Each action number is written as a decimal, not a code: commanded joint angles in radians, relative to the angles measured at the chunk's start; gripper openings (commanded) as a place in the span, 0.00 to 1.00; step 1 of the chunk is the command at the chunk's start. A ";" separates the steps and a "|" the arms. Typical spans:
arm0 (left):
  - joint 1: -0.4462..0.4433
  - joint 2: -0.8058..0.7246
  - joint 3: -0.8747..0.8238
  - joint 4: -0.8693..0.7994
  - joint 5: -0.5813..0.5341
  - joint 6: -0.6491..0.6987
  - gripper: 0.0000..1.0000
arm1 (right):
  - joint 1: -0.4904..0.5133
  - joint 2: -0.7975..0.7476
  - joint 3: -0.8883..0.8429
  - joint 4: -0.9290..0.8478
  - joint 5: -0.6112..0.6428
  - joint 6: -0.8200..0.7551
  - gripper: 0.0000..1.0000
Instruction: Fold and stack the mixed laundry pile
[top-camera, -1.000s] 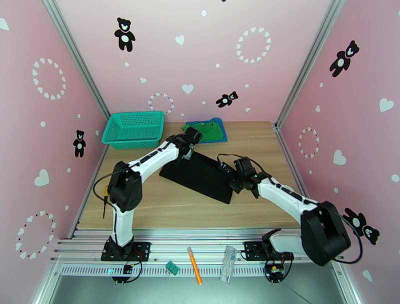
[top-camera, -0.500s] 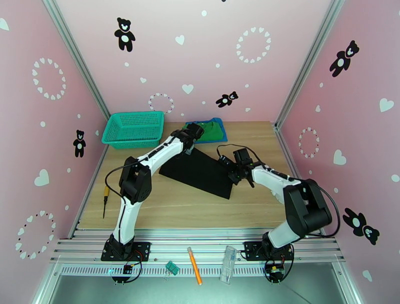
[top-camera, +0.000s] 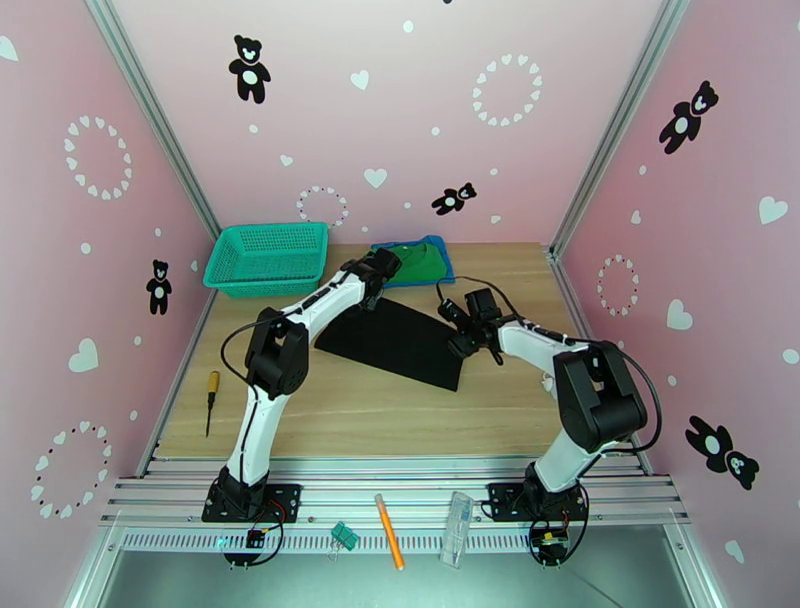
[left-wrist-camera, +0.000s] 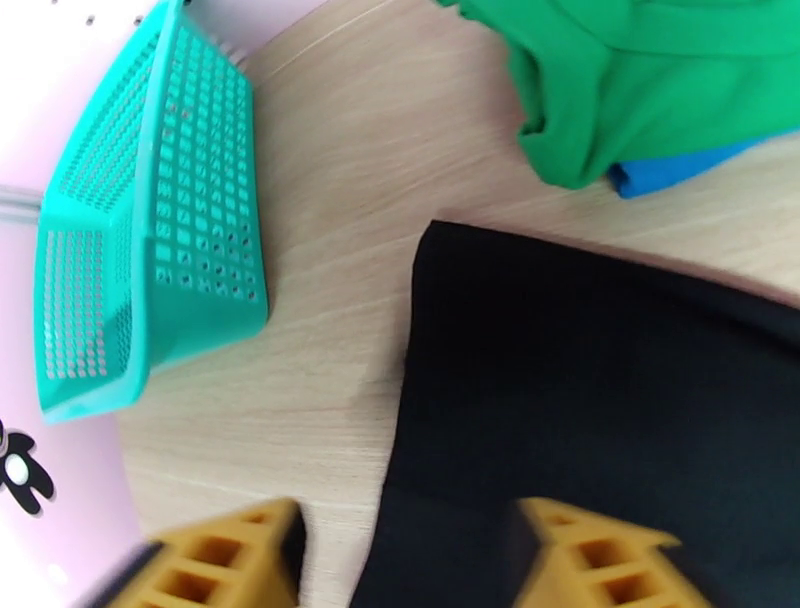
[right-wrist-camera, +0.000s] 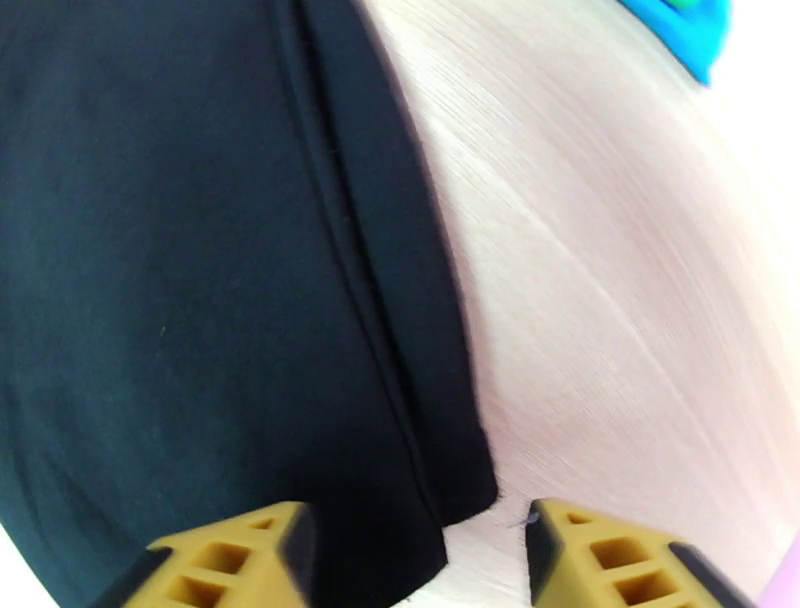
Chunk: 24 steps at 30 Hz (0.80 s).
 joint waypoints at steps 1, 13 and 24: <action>0.001 -0.009 0.046 0.003 0.000 -0.011 0.82 | -0.027 -0.097 0.099 -0.091 -0.006 0.097 0.67; -0.033 -0.436 -0.184 0.102 0.104 -0.100 0.98 | -0.046 -0.766 0.118 -0.282 -0.225 0.386 0.99; -0.034 -0.734 -0.566 0.180 0.148 -0.245 0.98 | -0.037 -0.562 -0.154 -0.265 -0.182 0.859 0.86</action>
